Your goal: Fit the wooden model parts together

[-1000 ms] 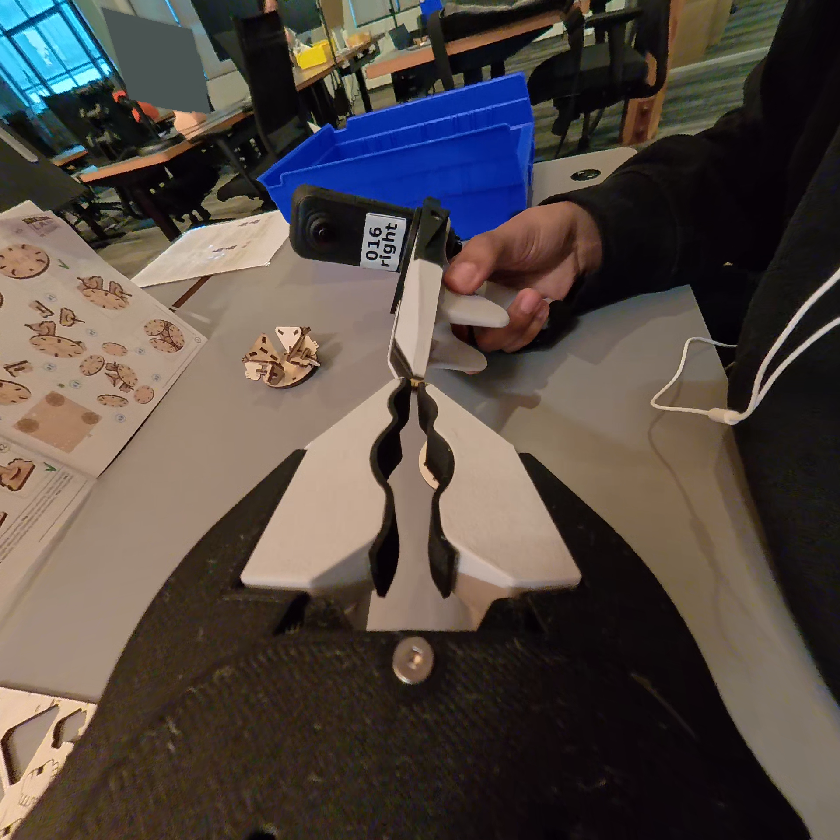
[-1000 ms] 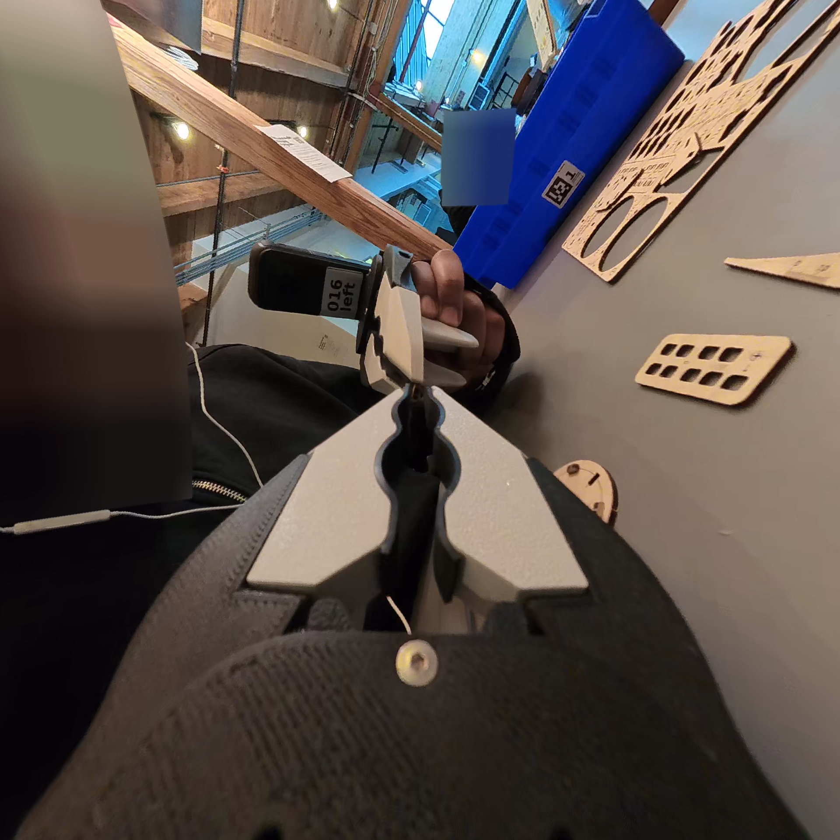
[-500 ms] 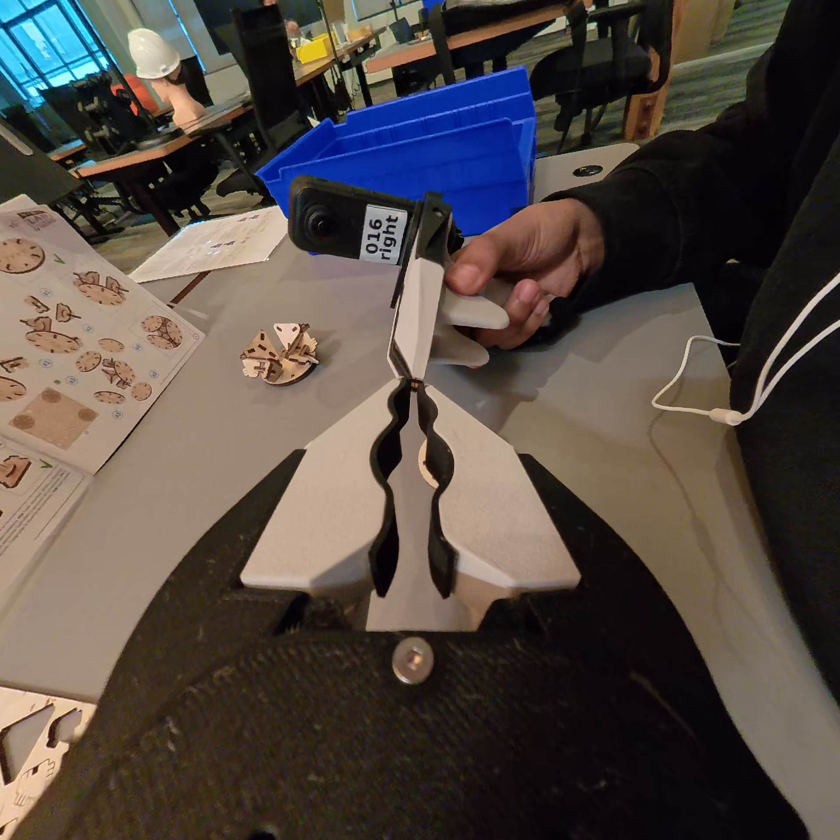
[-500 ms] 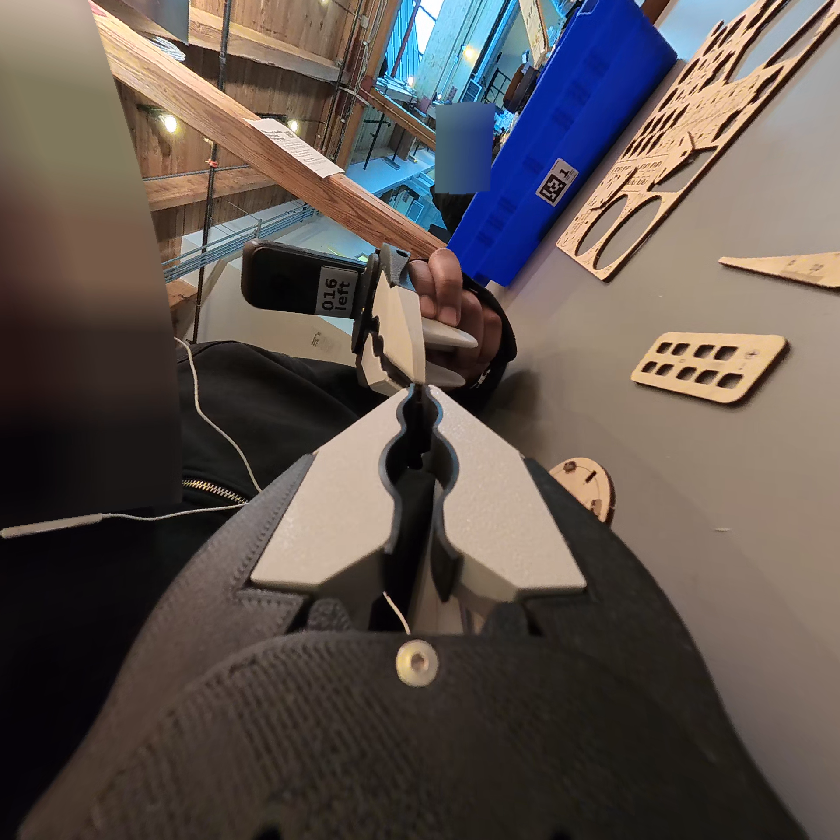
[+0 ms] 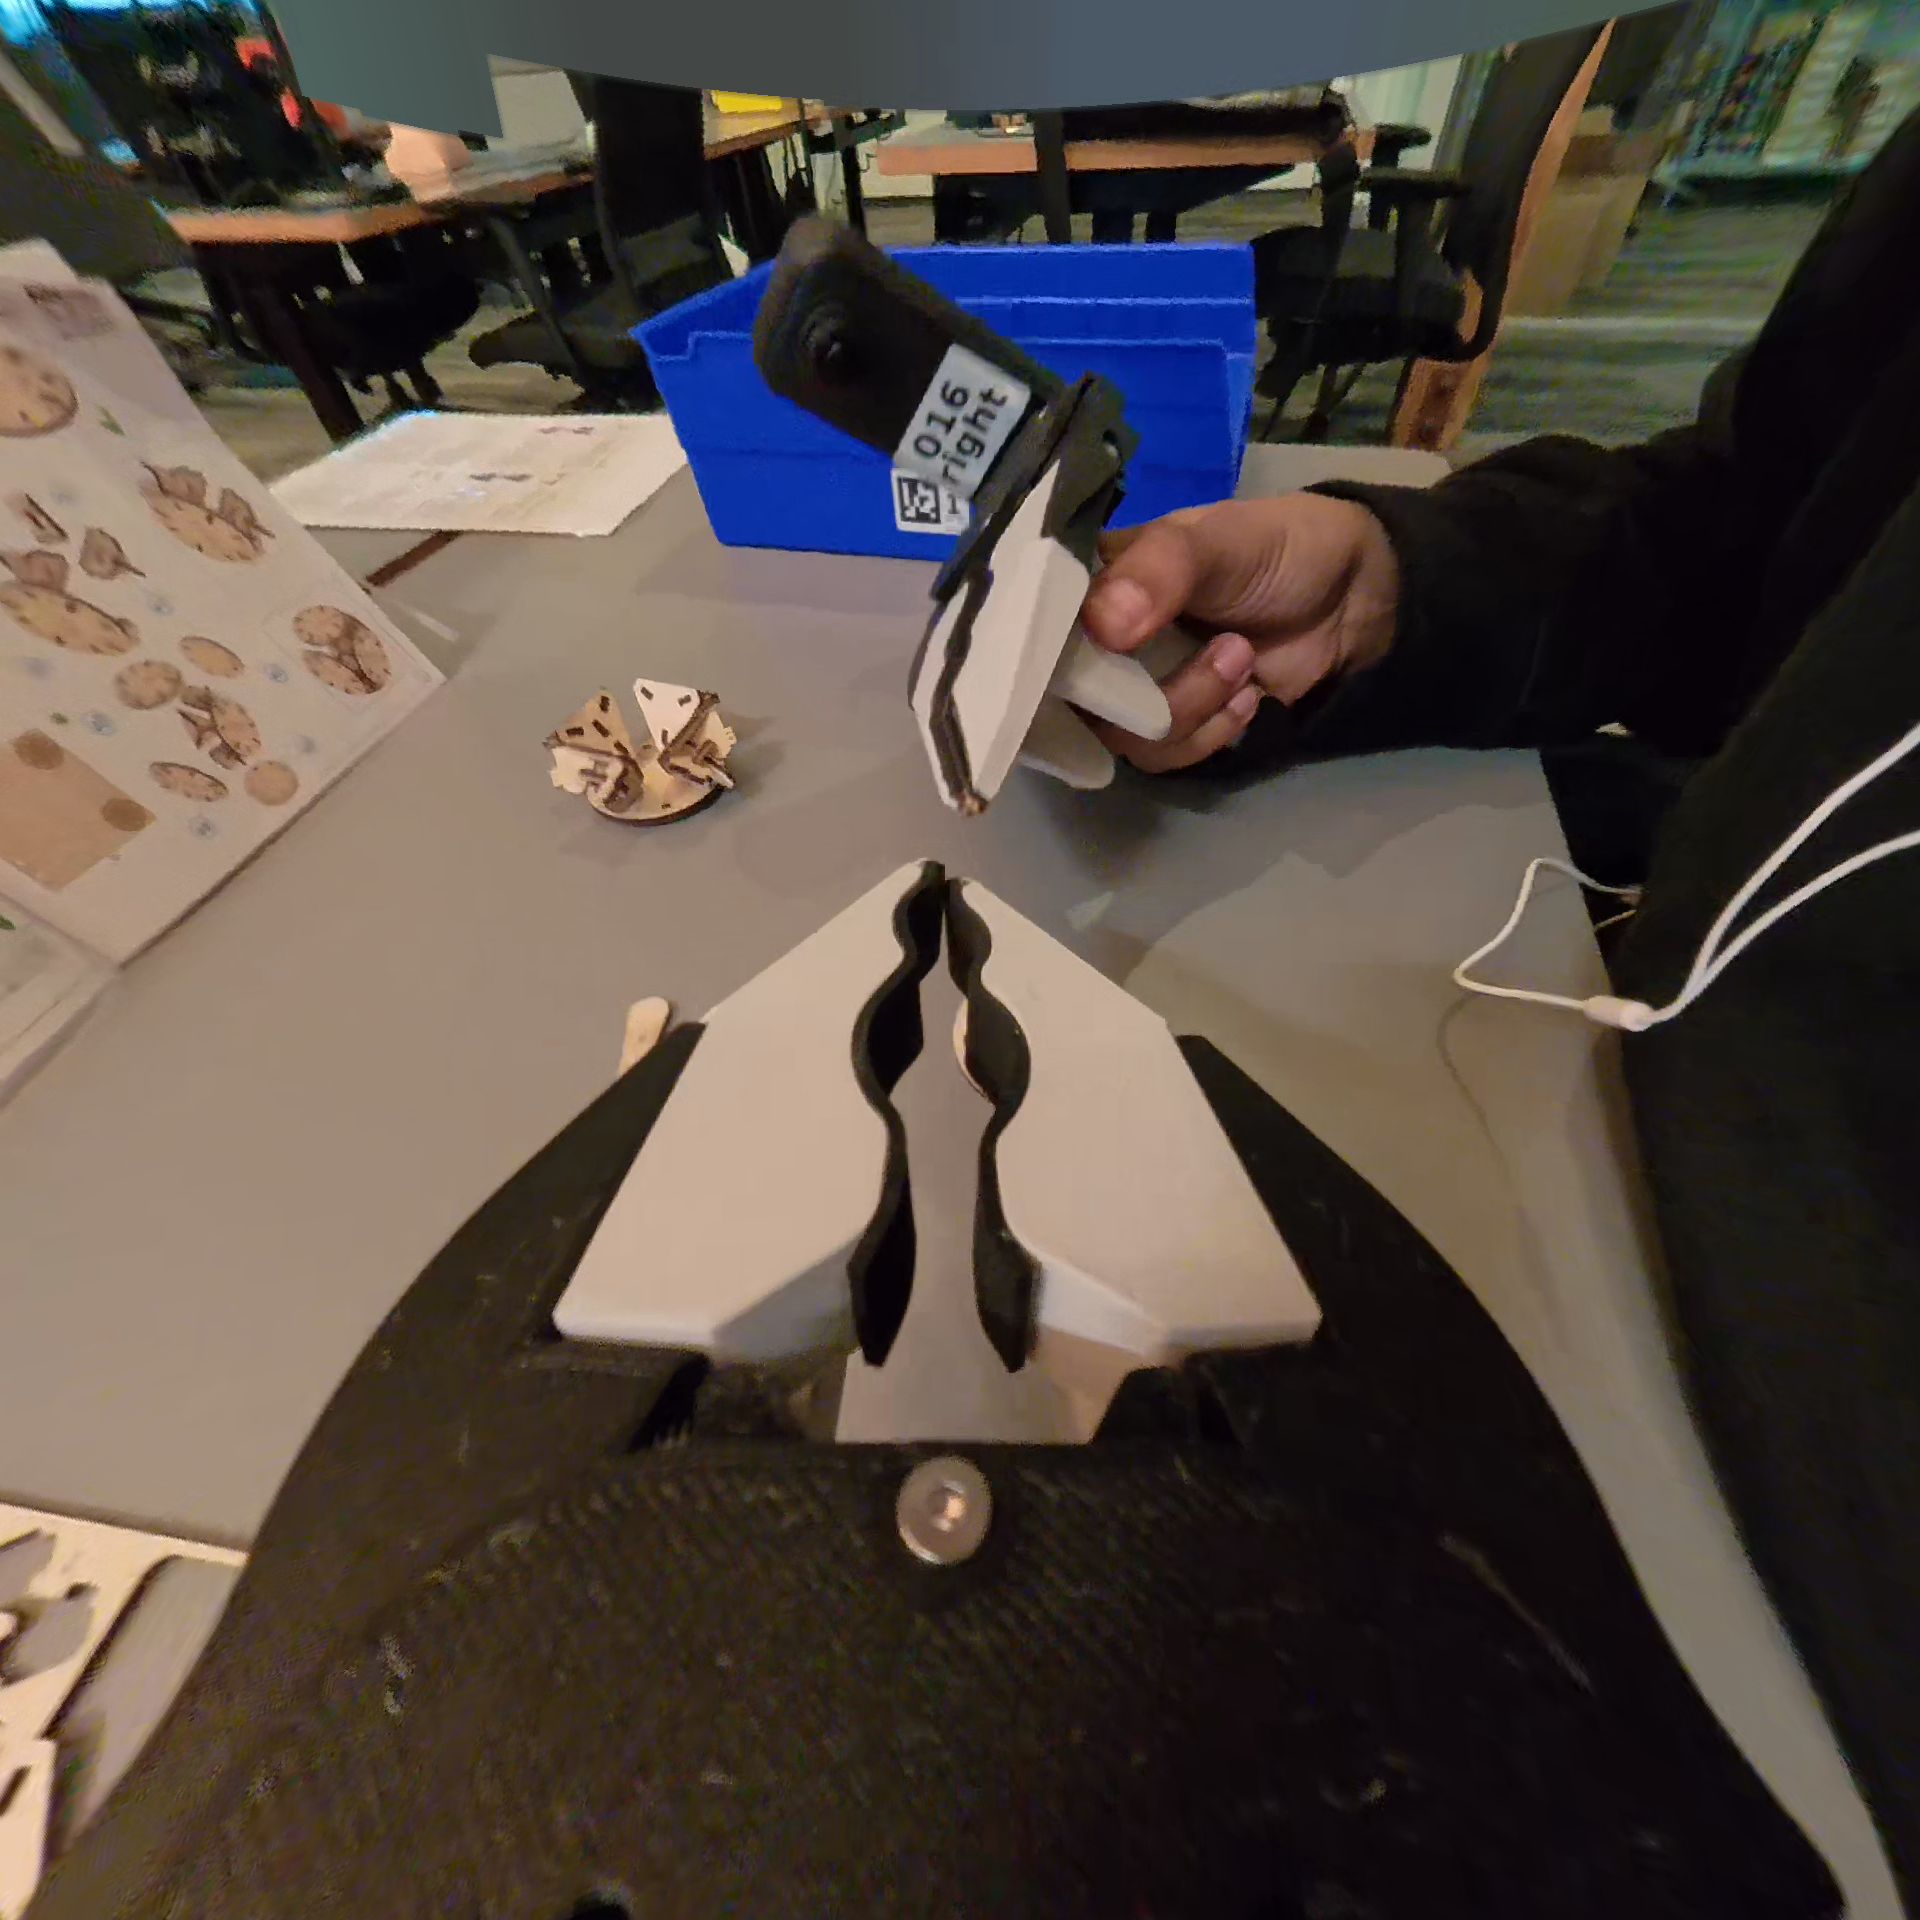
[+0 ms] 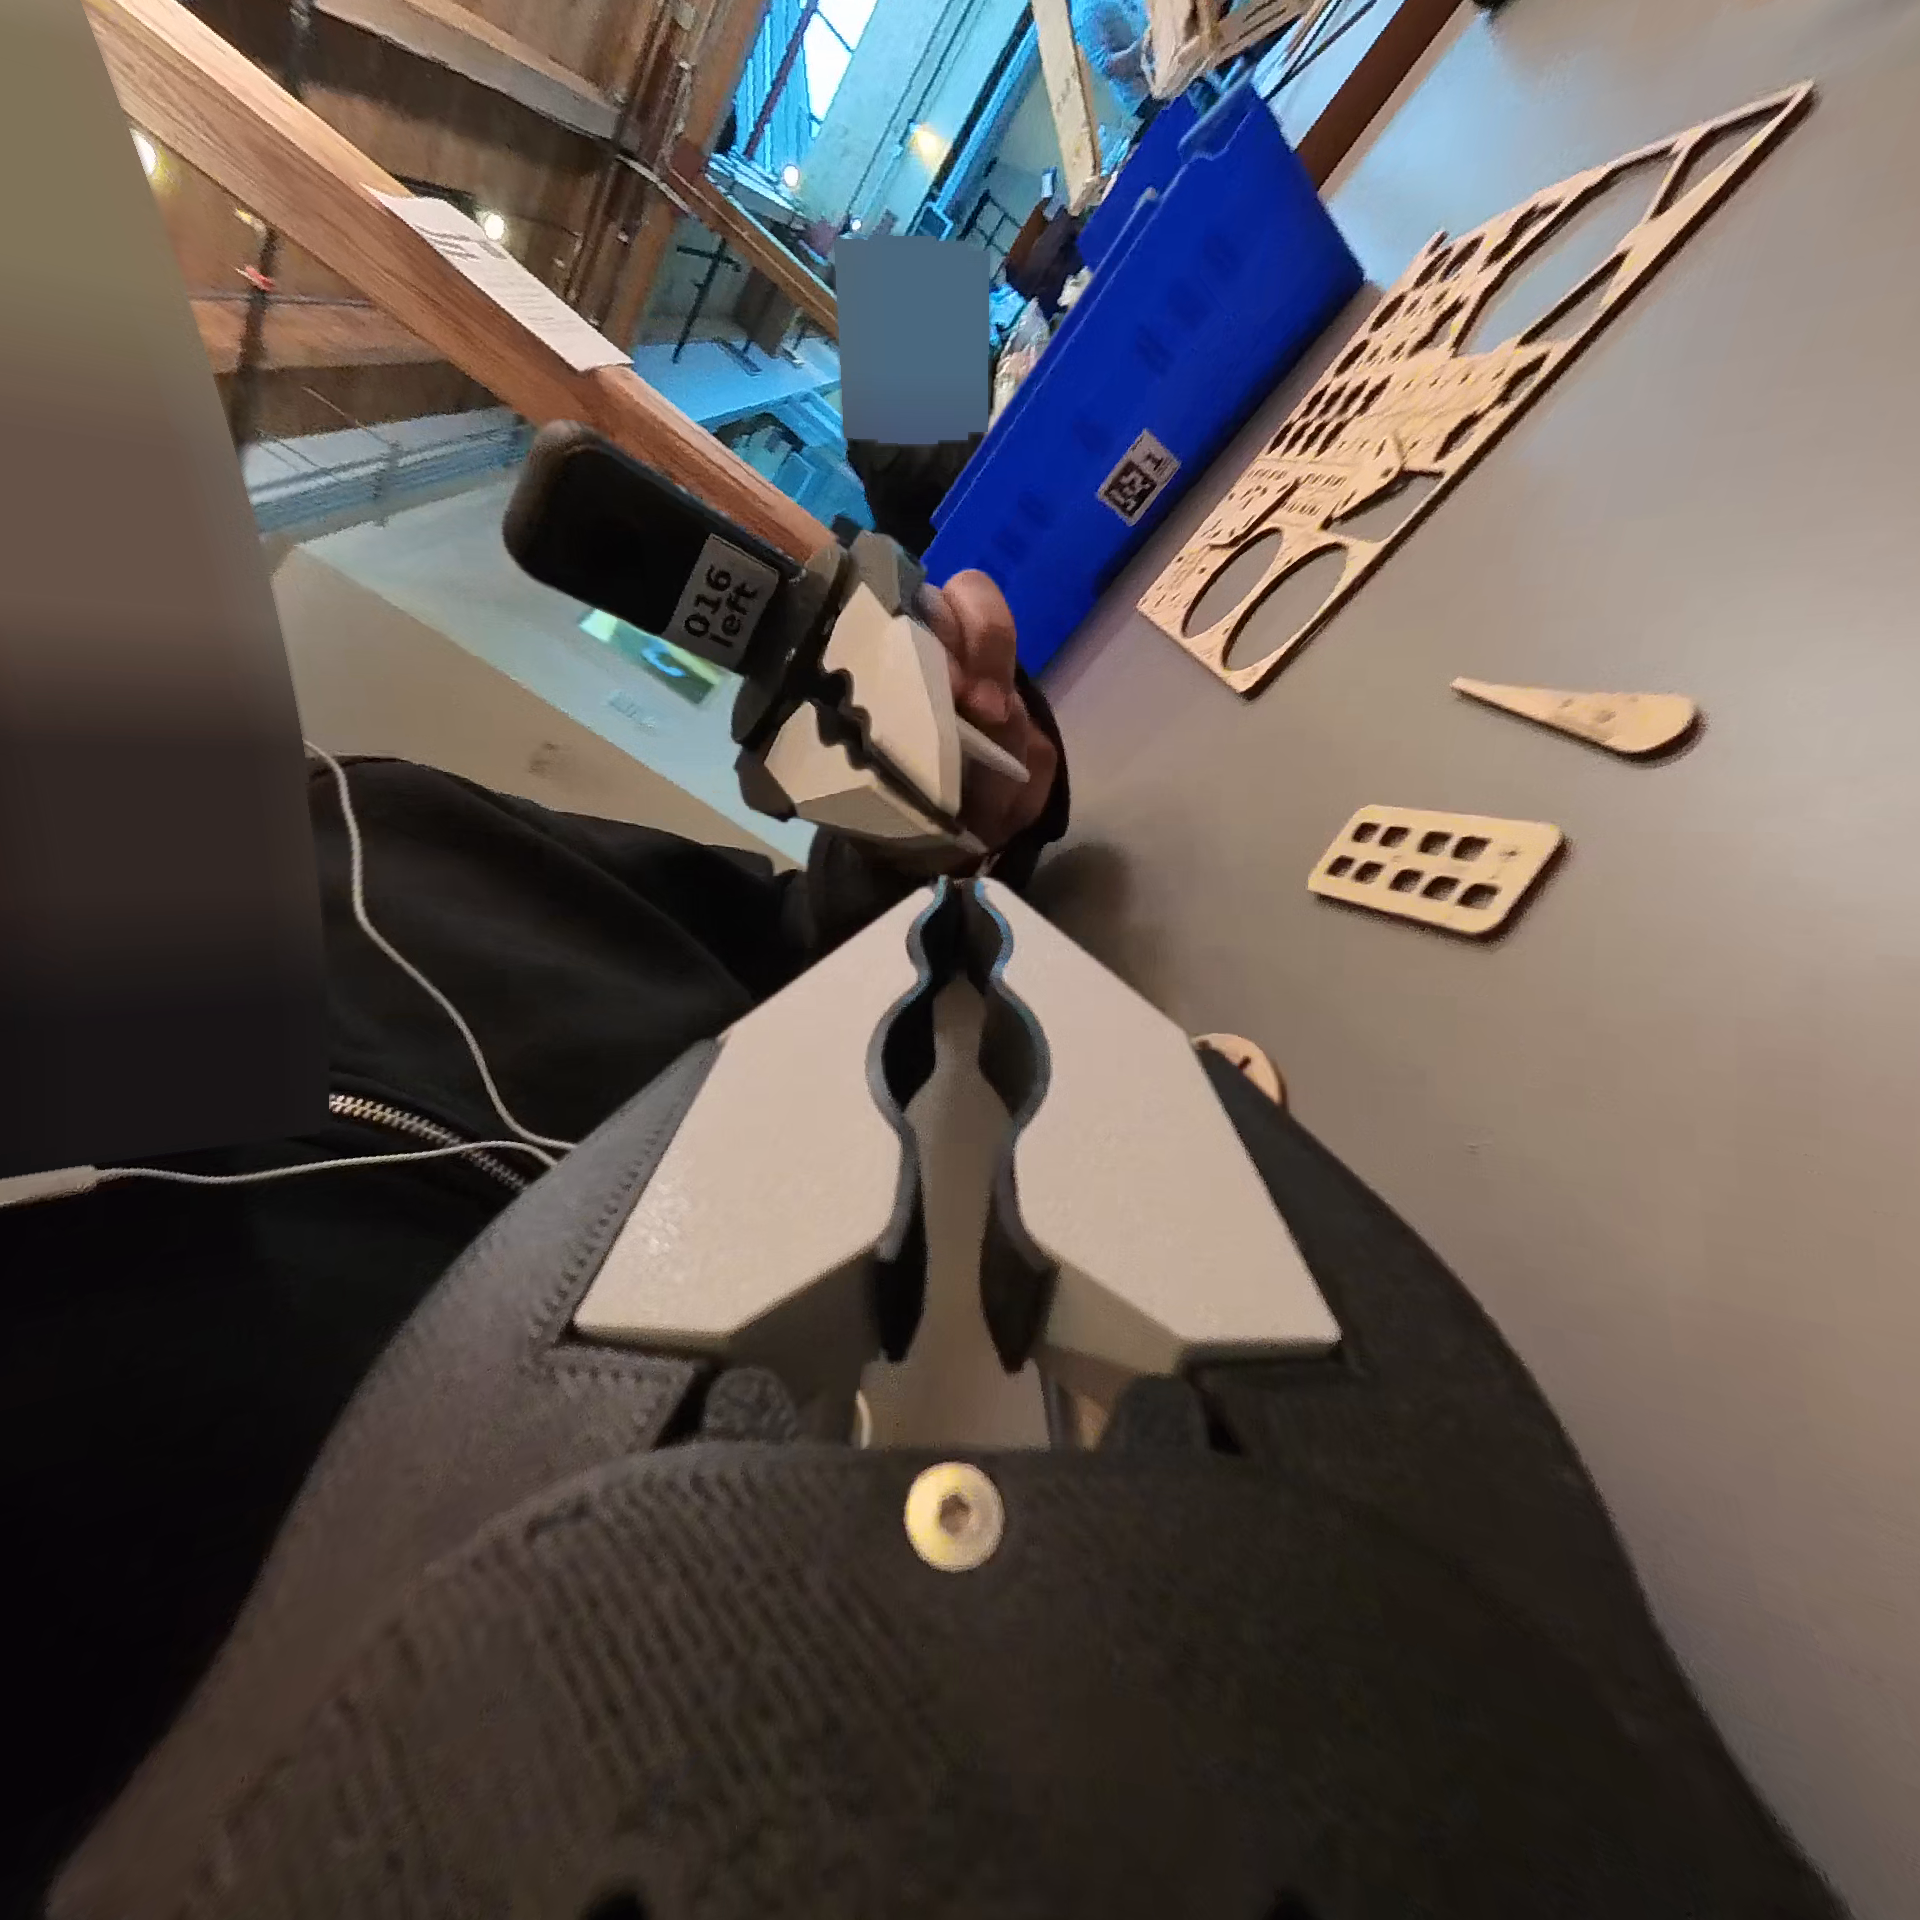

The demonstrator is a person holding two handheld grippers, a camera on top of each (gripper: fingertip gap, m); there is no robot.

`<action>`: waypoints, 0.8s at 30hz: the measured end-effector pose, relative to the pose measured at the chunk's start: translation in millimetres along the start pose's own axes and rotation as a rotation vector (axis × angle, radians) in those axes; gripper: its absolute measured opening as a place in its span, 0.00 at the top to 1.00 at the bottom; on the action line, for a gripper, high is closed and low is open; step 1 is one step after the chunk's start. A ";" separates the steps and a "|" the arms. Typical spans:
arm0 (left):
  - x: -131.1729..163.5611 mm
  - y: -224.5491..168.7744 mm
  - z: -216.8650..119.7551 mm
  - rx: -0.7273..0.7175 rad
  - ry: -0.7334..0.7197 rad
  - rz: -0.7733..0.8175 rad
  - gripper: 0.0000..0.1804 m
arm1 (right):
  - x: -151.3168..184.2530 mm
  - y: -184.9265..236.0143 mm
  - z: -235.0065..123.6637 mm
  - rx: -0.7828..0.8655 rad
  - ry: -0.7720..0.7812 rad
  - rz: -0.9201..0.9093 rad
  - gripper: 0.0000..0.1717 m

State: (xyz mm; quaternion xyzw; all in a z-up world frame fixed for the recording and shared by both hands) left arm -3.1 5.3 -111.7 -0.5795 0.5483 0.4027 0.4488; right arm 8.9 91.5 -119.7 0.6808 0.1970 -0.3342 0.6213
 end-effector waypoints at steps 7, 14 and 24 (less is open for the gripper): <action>26.6 0.7 14.6 0.097 0.172 -0.162 0.94 | -4.4 -4.9 -20.9 0.232 0.065 -0.208 1.00; 36.0 -4.5 22.3 0.148 0.257 -0.224 0.78 | 22.4 -13.9 -36.9 0.449 0.293 -0.530 1.00; 41.2 11.4 28.7 -0.015 0.299 -0.241 1.00 | 55.7 -11.5 -19.5 0.368 0.524 -0.666 1.00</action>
Point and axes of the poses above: each gripper's, where its closed fingertips meet, z out along the fingers, x out of its underside, y = z × x across the jaws, the point moved 4 cm from there along -z, back along the fingers, and after that the axes turned 7 degrees about -z, right-handed, at the moved point
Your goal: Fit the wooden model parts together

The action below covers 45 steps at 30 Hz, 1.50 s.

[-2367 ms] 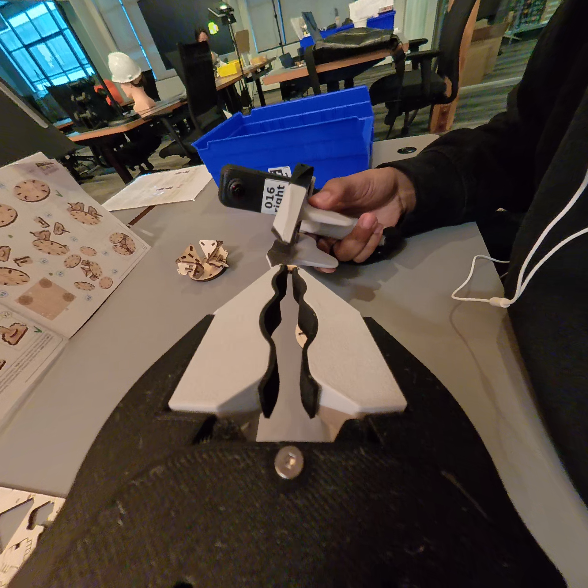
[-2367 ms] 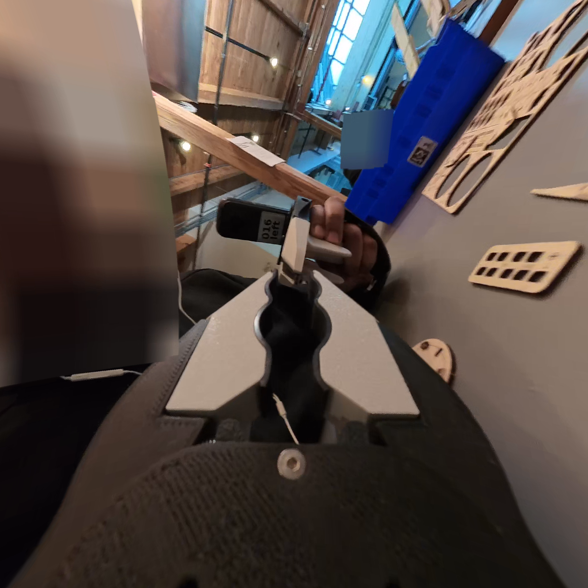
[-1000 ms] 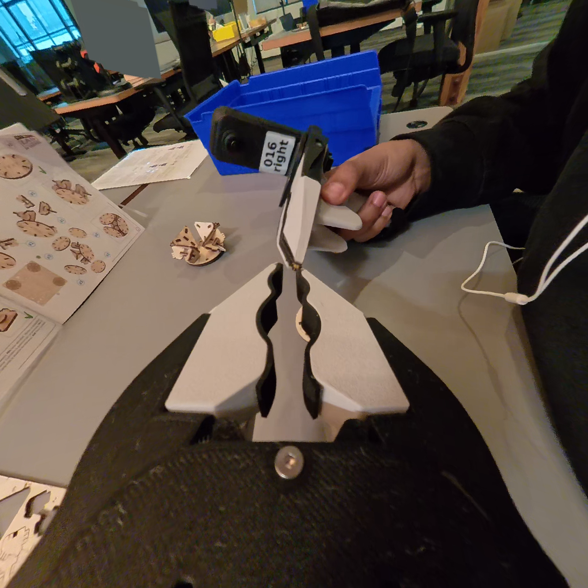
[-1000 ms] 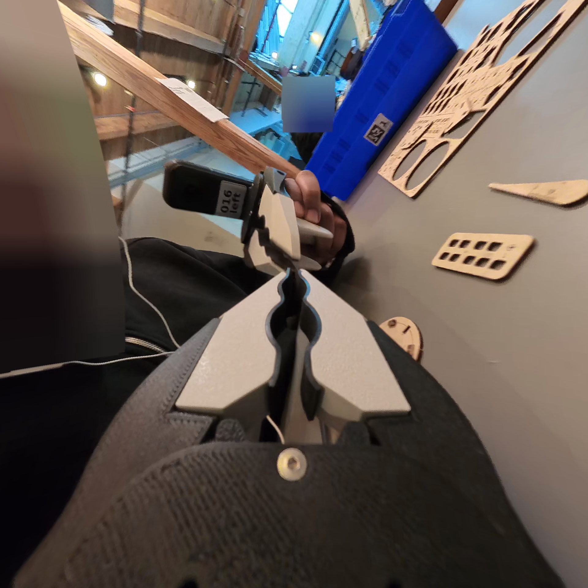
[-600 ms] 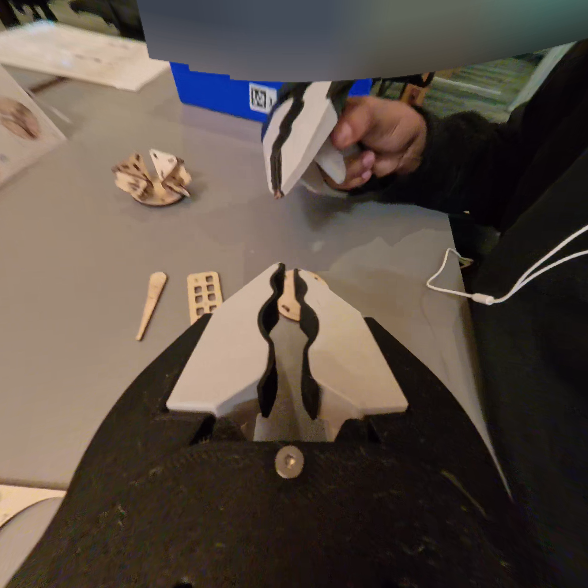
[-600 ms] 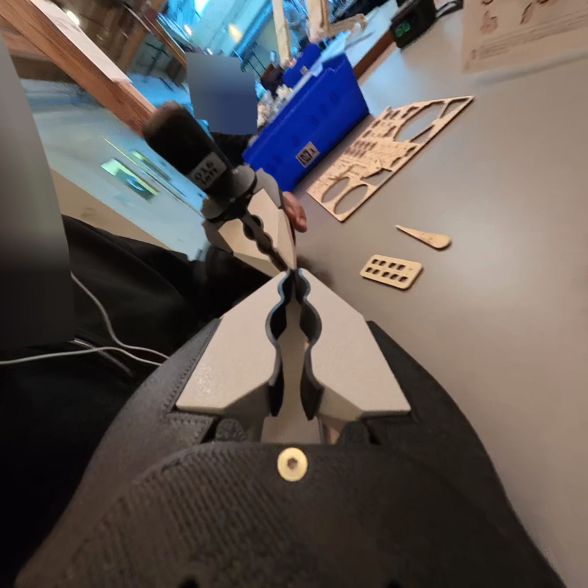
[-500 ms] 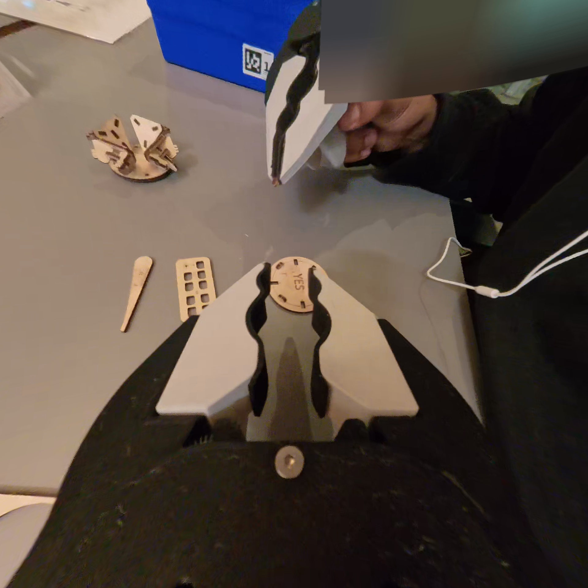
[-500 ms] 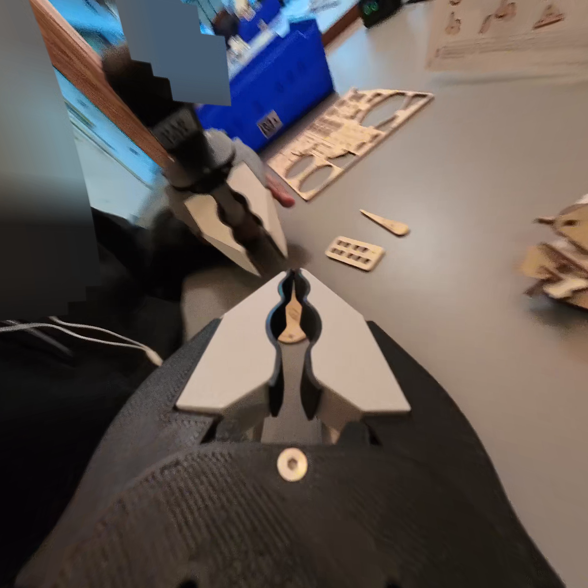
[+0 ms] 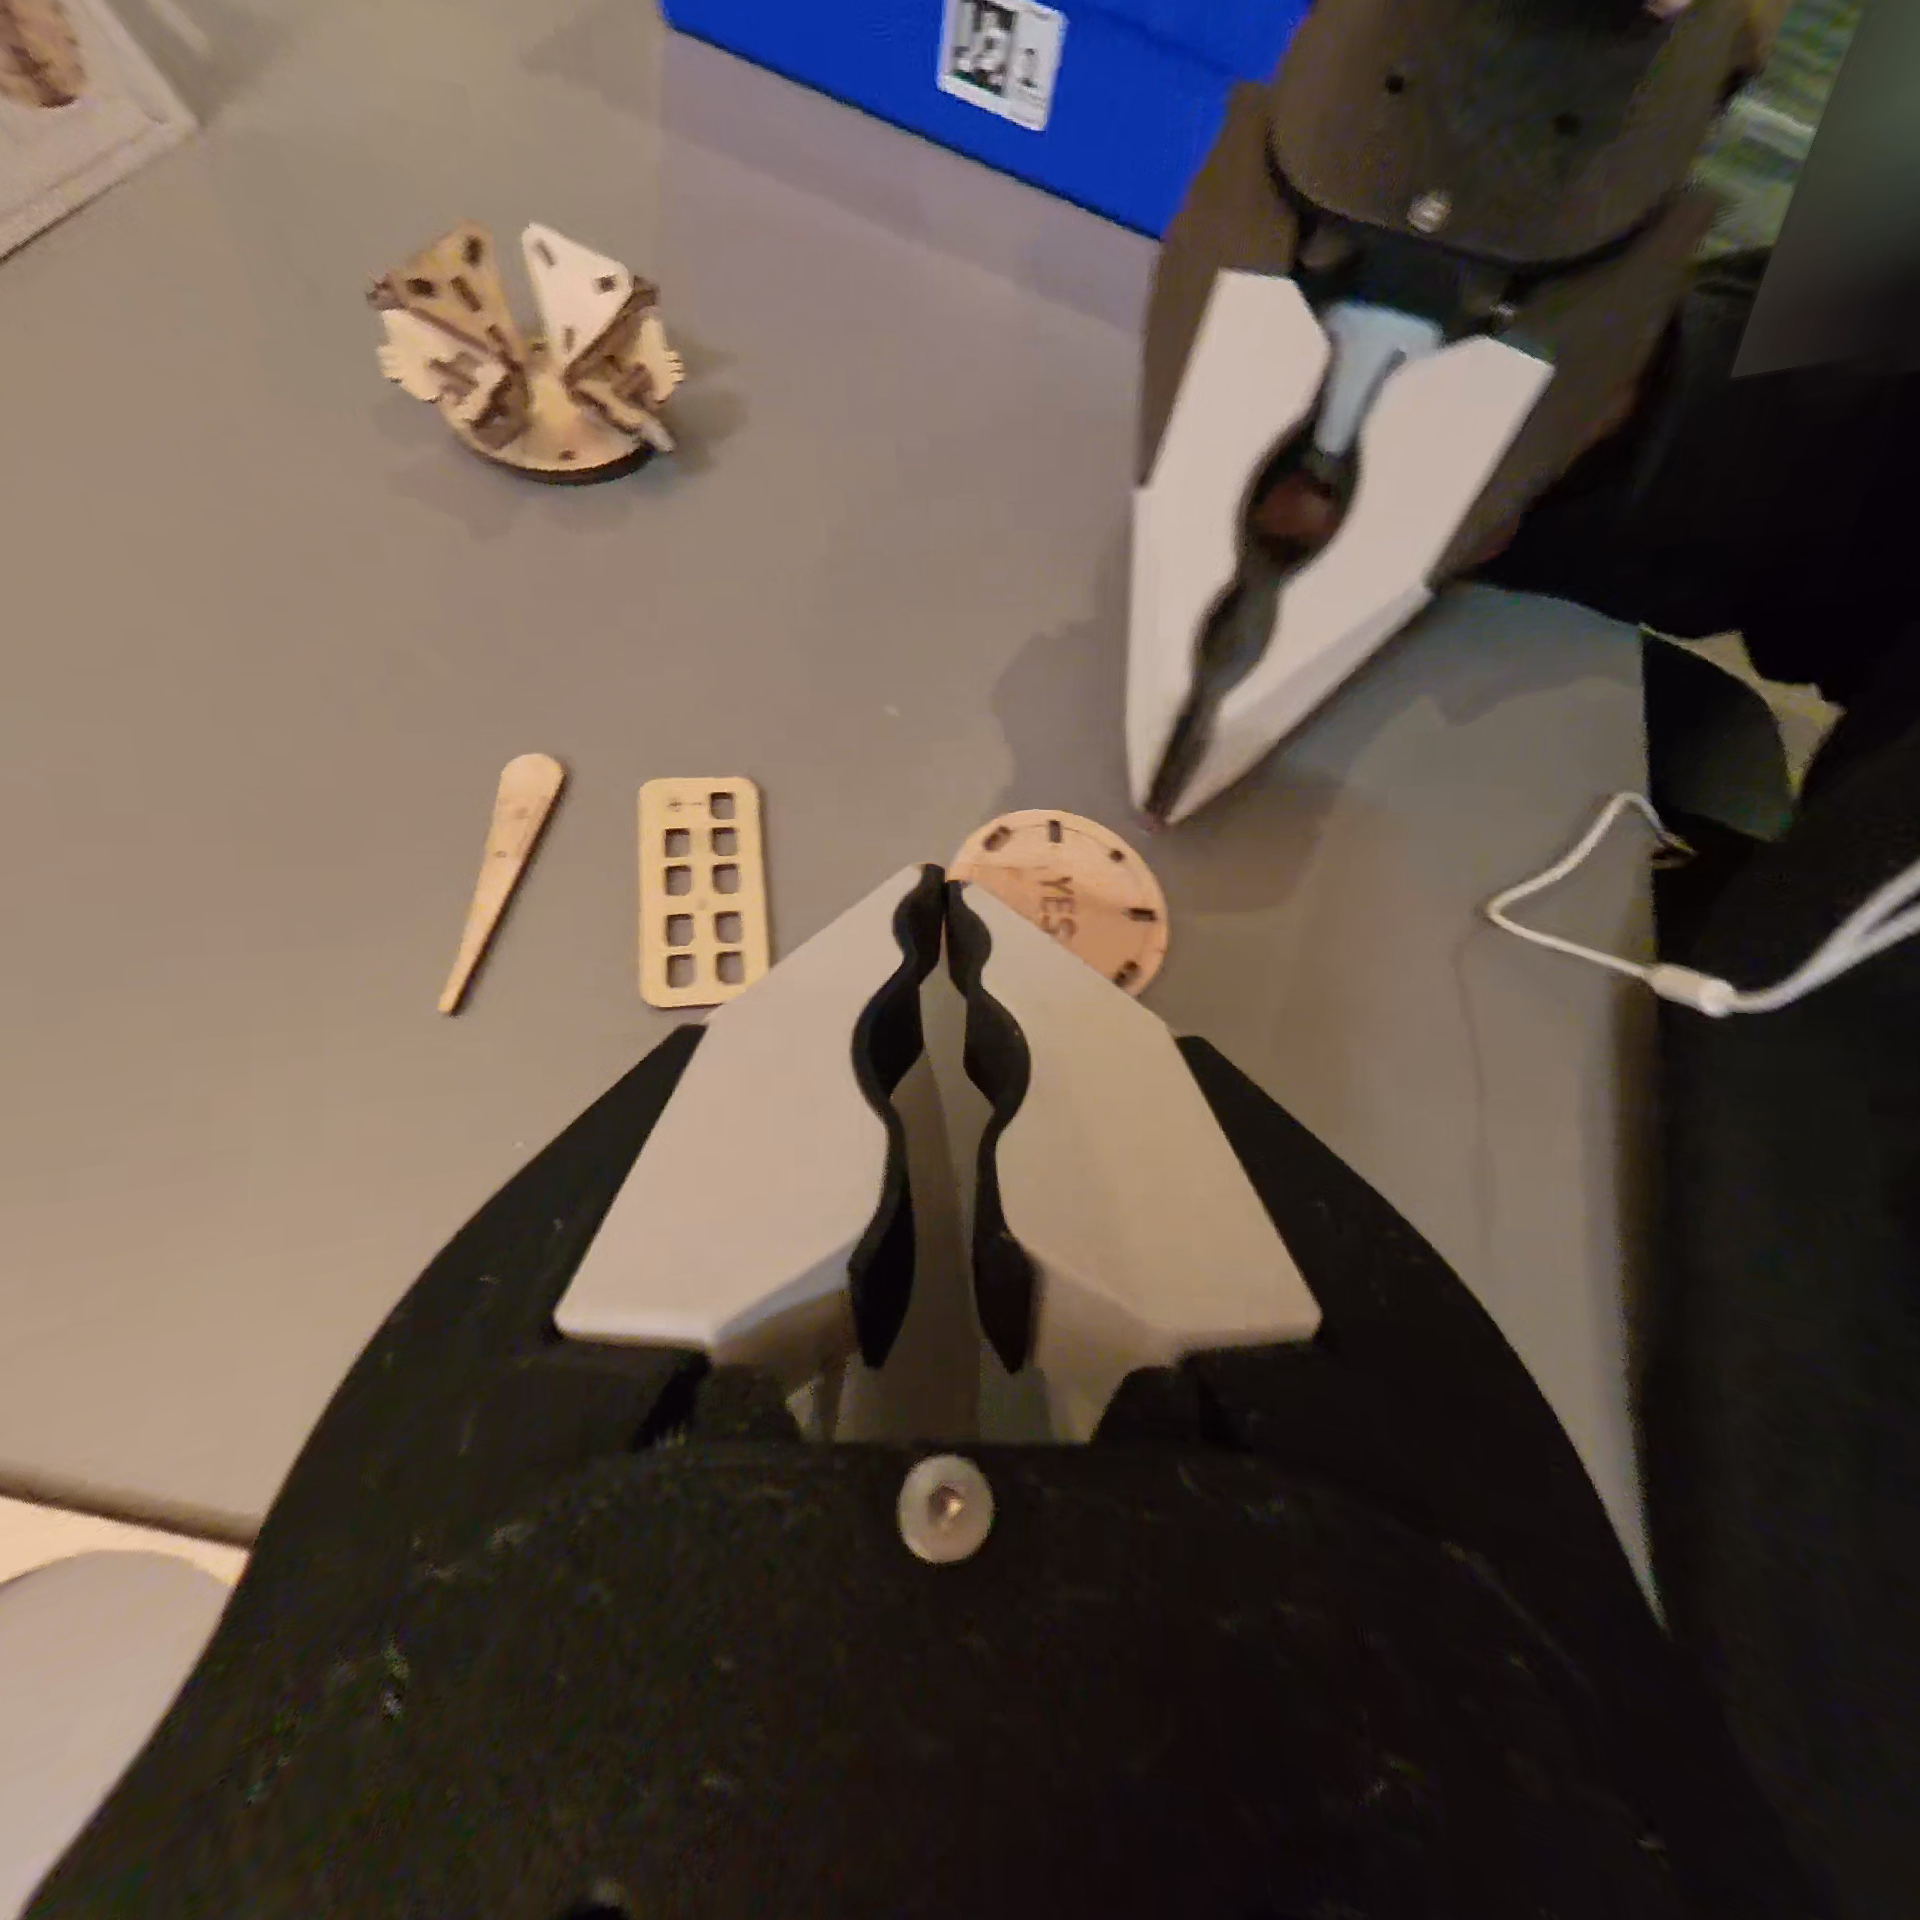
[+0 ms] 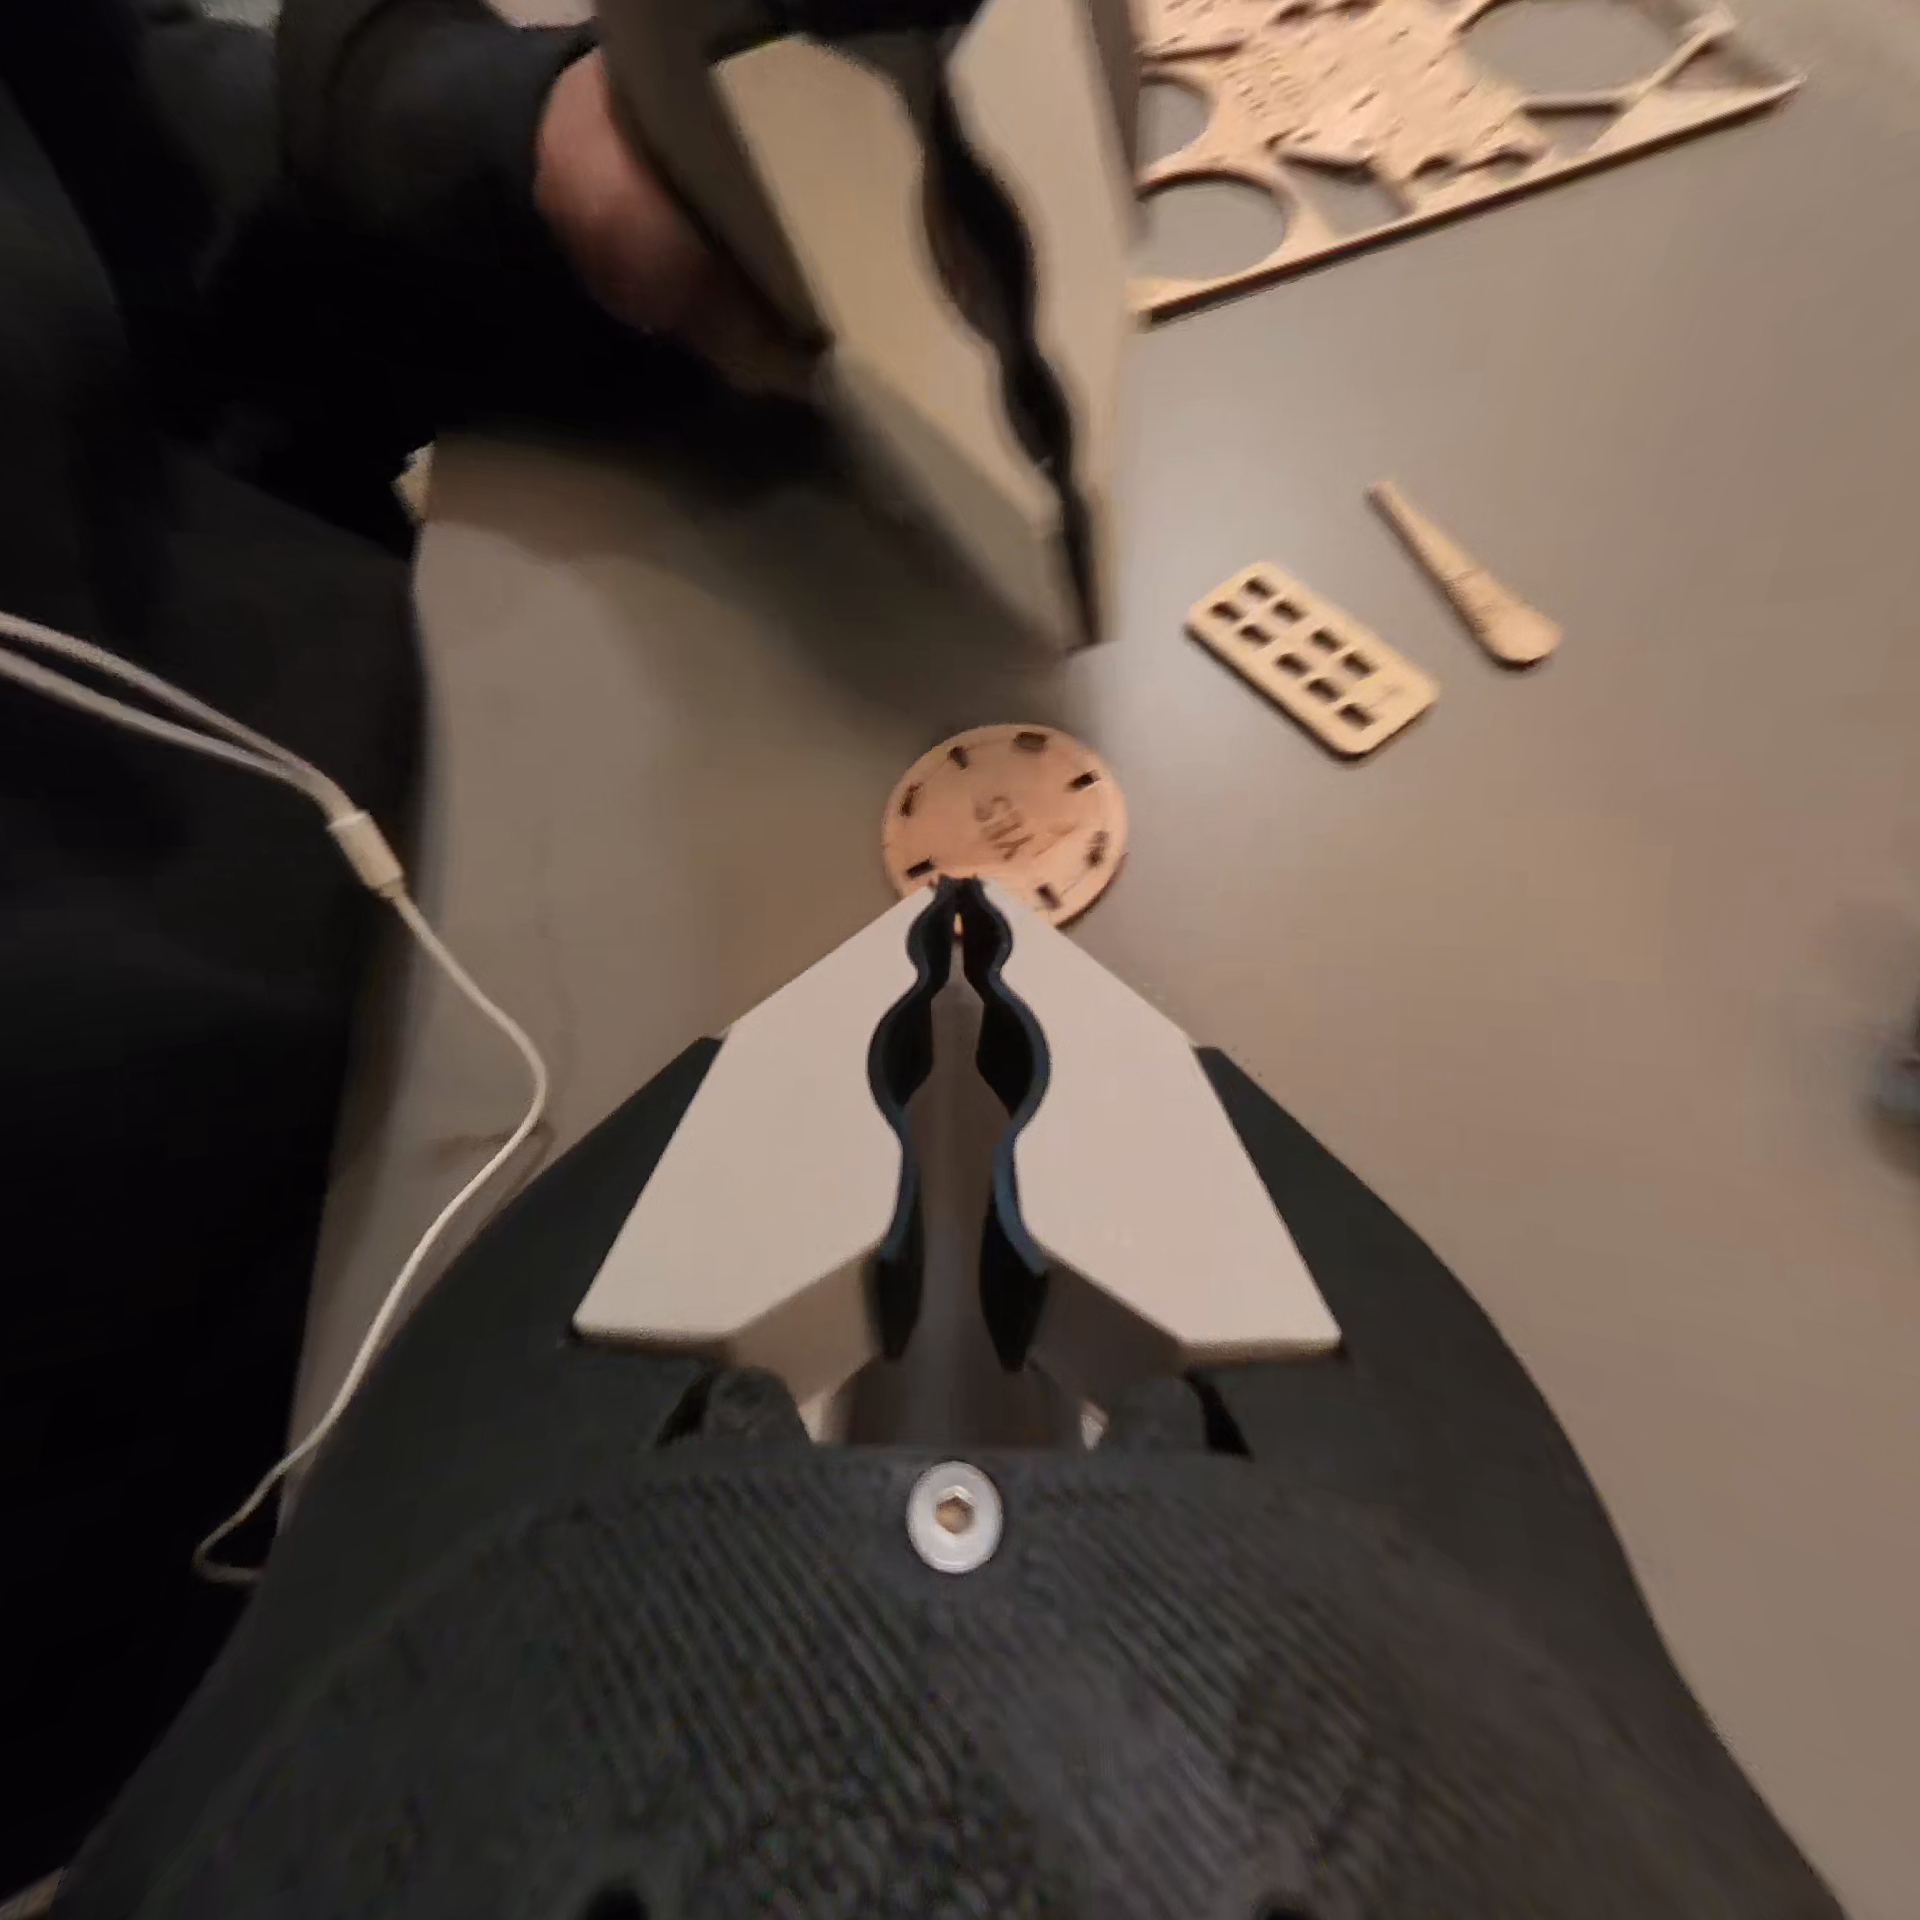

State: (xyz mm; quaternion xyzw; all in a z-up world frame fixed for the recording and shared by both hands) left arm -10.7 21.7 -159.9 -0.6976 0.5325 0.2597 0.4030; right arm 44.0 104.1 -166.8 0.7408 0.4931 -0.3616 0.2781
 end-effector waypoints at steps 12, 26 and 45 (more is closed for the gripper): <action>14.4 2.4 15.6 -0.127 0.157 -0.001 1.00 | 13.2 -9.3 3.5 0.031 0.085 0.037 1.00; 18.4 -30.9 1.2 -0.138 0.081 0.058 1.00 | -6.4 -18.1 -1.7 0.088 0.256 0.230 1.00; 12.8 -70.1 25.8 -0.205 0.086 0.142 1.00 | -5.5 -11.6 1.1 0.066 0.414 0.362 1.00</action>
Point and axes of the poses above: each gripper's, where its closed fingertips meet, z out along the fingers, x out of its underside, y = z × x across the jaws, the point moved 4 cm from there along -z, back along the fingers, and after that the axes turned 7 degrees about -z, right-handed, at the moved point
